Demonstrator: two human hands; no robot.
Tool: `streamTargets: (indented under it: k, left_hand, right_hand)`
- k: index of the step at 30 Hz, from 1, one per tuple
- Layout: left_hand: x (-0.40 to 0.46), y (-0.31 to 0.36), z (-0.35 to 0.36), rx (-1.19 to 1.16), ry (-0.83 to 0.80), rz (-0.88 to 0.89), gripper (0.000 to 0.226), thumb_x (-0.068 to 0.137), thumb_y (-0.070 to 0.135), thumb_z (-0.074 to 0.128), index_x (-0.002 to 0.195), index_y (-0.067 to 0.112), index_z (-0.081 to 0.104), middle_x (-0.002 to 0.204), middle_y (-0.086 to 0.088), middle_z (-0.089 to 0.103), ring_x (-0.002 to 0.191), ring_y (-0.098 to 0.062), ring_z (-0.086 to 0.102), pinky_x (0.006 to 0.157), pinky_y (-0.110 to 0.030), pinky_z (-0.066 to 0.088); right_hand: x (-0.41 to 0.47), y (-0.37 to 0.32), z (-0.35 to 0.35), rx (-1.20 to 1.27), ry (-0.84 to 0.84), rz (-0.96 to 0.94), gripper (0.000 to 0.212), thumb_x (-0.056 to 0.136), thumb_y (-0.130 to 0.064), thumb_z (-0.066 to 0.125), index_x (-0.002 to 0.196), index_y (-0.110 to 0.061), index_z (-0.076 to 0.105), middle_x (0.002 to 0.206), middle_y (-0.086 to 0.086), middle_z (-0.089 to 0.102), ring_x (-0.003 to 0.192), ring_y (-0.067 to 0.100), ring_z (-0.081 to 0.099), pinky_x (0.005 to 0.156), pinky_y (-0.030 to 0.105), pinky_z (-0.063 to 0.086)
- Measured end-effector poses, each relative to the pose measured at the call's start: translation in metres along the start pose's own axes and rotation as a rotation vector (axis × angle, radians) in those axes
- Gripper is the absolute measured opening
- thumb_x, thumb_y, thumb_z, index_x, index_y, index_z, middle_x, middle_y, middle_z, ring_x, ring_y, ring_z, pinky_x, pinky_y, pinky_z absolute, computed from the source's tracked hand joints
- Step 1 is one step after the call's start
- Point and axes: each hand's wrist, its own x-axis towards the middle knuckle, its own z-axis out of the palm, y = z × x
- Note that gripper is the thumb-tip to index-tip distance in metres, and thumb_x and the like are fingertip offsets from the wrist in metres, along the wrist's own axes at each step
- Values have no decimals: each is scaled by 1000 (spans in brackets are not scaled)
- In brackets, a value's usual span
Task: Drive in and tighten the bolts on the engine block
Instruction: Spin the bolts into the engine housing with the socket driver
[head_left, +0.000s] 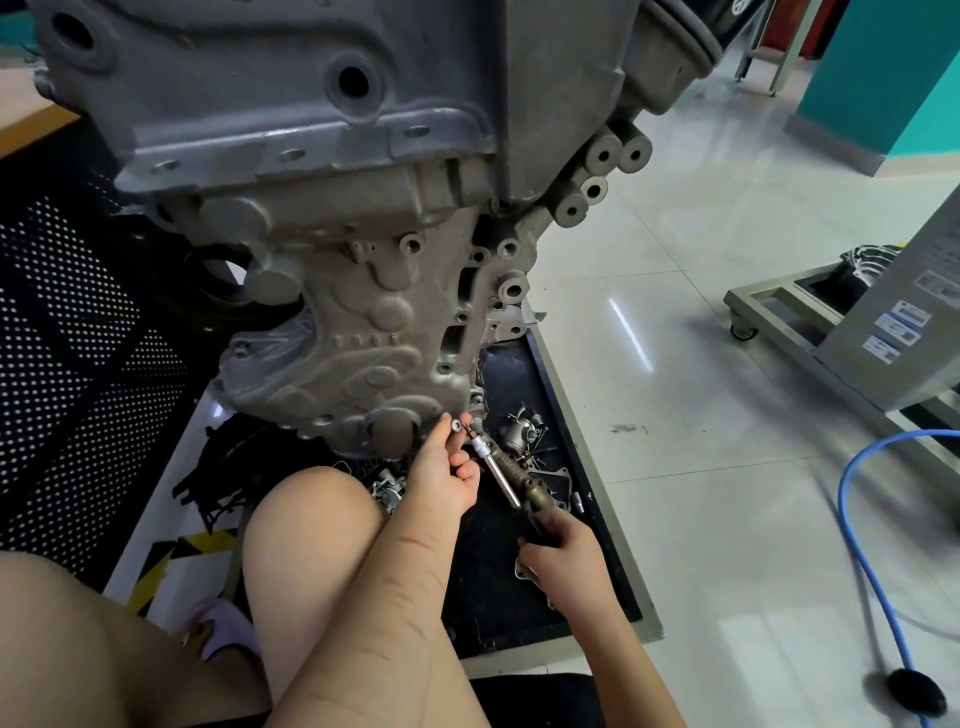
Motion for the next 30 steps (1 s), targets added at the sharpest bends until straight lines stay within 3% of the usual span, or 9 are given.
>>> streamTargets:
  k: [10,14,18,22,25,30]
  left_hand:
    - [0,-2,1,70,-30,17,20,93,27,52,77,16,54,49,10,61,22,-3,25,26,-11,17]
    - [0,-2,1,150,14,56,24,93,27,52,71,18,51,42,10,57,21,-2,23,27,-10,14]
    - [2,-5,-1,246,102,112,25,91,23,57,67,17,53,43,9,56,22,-2,24,28,-11,15]
    - [9,-10,-9,424,234,196,25,88,15,62,65,11,52,65,0,54,32,-6,28,30,-8,17]
    - [15,-16,-18,572,311,232,31,86,13,64,58,9,51,56,-2,49,21,-3,26,29,-8,18]
    - [19,-16,-24,640,373,250,37,85,15,65,52,7,48,21,8,35,14,-4,22,39,-19,24]
  right_hand:
    - [2,2,1,-80,15,5,25,78,1,53,88,-22,55,62,-2,54,49,11,45,49,24,34]
    - [2,2,1,-128,32,8,26,74,3,51,91,-15,60,60,-2,53,50,13,46,52,26,36]
    - [4,5,1,-190,47,25,26,74,1,52,91,-17,60,67,0,58,60,20,54,58,32,44]
    - [7,11,1,-321,53,48,34,78,-5,53,105,-24,61,80,-1,62,76,22,60,71,33,47]
    - [6,12,1,-476,43,60,34,82,-9,53,111,-27,60,89,-3,63,86,22,60,75,30,43]
    - [0,5,1,-571,27,50,40,79,-7,46,111,-28,59,101,-2,66,94,22,60,80,31,44]
